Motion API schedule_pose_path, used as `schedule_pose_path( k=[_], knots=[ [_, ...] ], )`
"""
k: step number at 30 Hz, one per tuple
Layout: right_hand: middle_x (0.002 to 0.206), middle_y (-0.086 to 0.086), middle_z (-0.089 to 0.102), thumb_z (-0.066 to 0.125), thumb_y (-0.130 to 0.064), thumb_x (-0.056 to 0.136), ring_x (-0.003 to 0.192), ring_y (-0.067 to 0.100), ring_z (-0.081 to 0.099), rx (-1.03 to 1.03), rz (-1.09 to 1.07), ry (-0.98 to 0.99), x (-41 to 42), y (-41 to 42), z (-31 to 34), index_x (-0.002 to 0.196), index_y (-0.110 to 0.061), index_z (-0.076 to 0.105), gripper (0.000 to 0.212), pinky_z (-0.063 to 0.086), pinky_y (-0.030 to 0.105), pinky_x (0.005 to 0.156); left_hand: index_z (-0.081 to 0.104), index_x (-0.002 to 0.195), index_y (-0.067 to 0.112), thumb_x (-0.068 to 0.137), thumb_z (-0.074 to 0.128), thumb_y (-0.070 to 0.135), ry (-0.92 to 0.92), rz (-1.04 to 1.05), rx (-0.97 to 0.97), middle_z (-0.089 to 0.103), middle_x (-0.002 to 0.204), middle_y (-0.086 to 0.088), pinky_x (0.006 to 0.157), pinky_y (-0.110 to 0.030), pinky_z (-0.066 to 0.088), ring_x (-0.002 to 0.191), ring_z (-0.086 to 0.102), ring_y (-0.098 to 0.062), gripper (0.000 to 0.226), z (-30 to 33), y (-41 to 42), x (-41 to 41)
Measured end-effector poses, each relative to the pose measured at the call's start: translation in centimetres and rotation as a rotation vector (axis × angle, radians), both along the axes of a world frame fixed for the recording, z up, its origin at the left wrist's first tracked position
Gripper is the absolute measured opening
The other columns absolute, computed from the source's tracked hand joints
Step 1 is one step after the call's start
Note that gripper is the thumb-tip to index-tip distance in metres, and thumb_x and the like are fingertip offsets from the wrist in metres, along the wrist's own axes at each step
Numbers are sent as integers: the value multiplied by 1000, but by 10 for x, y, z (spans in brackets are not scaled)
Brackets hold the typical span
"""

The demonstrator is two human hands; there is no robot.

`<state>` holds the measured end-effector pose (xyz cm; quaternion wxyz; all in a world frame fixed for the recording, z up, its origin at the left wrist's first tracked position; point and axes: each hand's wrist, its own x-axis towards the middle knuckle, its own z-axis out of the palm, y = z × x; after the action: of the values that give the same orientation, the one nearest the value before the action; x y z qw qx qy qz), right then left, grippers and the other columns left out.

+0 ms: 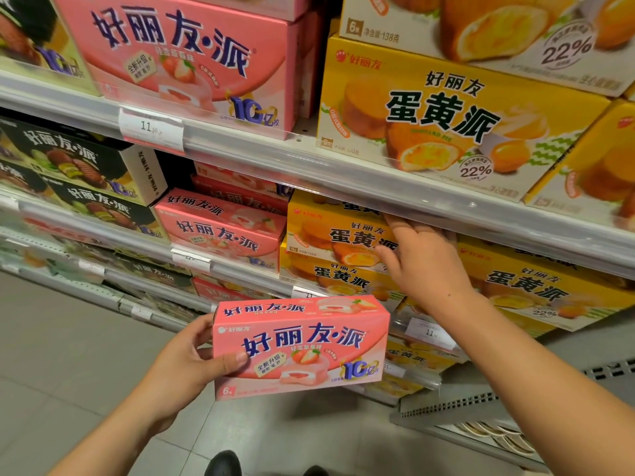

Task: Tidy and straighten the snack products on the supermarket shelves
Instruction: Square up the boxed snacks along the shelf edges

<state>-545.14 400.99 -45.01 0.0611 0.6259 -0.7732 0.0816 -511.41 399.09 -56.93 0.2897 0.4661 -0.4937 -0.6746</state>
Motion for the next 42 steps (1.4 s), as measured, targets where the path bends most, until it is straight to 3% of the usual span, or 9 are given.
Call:
schedule_pose_path(
  k=[2,5,12,19,25,29,33,37,42],
  knots=[
    [115,9,65,62,-31,92,111,34,59,-129,90,-43,8,14,-7,131,-18,57,42,37,56,101,63,115,27,58,89,18,-11,4,-9,73,110,-5,69,-29,60,91,73,-28,63,2,0,1],
    [140,4,54,53,-39,94,138,27,41,-151,331,-196,24,33,-19,127,-17,62,41,20,59,114,61,119,29,58,89,20,-42,11,-30,73,111,-3,71,-31,61,93,73,-28,67,6,1,6],
    [153,-13,36,41,-80,78,142,10,29,201,506,-318,58,36,-41,144,-35,41,80,13,35,118,60,120,31,60,89,22,-107,27,-87,73,111,-1,71,-29,60,93,73,-26,68,27,0,32],
    [152,-13,36,54,-72,79,140,11,29,264,506,-215,107,-4,-29,144,-40,33,76,24,37,116,60,121,22,58,88,20,-108,8,-129,75,106,-3,69,-23,58,93,73,-22,69,41,-40,73],
    [134,-16,53,59,-70,77,122,11,48,290,430,-164,168,-54,-18,140,-37,42,73,37,33,101,60,120,30,54,89,25,-116,-75,-171,74,109,-1,82,-38,57,99,71,-20,73,35,-107,115],
    [126,-8,61,67,-57,76,117,19,56,160,332,-166,196,-71,-4,130,-25,57,64,45,37,97,55,123,33,56,86,24,-55,-176,-259,72,111,13,76,-15,54,100,69,-7,74,45,-155,133],
    [126,5,63,72,-46,75,115,30,61,-106,167,-58,206,-80,10,125,-14,63,60,48,43,95,56,130,30,77,78,22,-182,-152,-473,68,118,14,90,-12,46,110,61,2,58,53,-193,136],
    [128,14,59,74,-38,81,113,38,56,-141,86,104,215,-90,18,128,-9,58,58,49,49,93,59,113,41,84,72,23,-322,-68,-785,57,112,32,84,-5,39,99,56,7,37,63,-208,131],
    [119,16,57,69,-36,86,99,35,52,-118,33,227,223,-104,8,128,-7,56,52,42,44,85,69,113,15,81,75,11,-379,-25,-968,60,95,22,80,-3,33,88,47,9,33,70,-220,119]
  ],
)
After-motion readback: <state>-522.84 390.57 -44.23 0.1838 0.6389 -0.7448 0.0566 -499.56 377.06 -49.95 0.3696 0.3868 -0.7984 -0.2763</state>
